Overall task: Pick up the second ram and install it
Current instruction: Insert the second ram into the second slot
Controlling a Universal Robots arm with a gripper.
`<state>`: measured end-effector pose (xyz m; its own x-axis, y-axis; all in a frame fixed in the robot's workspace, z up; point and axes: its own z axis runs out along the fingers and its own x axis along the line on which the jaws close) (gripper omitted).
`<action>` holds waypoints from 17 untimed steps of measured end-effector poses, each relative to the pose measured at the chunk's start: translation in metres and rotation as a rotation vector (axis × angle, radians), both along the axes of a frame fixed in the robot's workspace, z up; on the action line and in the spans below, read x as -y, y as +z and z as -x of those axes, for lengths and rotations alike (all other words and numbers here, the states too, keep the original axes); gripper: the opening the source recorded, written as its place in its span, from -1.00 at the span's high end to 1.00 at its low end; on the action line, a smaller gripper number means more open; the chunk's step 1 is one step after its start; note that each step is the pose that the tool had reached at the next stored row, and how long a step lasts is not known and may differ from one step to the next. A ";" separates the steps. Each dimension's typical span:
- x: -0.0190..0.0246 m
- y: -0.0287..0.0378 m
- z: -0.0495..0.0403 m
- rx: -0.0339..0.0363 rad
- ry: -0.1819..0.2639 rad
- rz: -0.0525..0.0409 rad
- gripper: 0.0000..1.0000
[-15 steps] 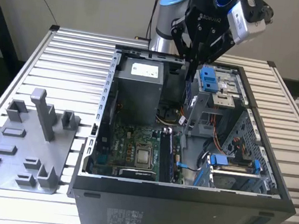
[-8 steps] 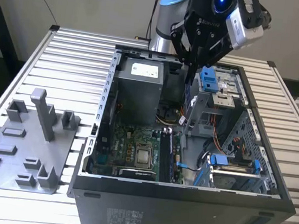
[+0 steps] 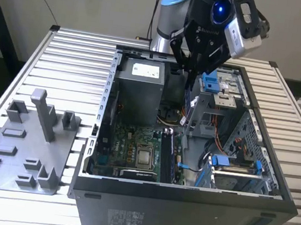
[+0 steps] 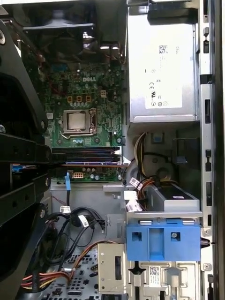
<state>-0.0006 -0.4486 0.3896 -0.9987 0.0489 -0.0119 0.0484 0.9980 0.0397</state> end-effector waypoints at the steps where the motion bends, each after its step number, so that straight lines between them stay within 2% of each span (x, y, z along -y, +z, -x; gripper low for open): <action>1: 0.0002 -0.0014 0.0000 0.0000 0.000 -0.0001 0.73; 17: 0.0031 -0.0215 -0.0003 0.0000 0.000 -0.0001 0.73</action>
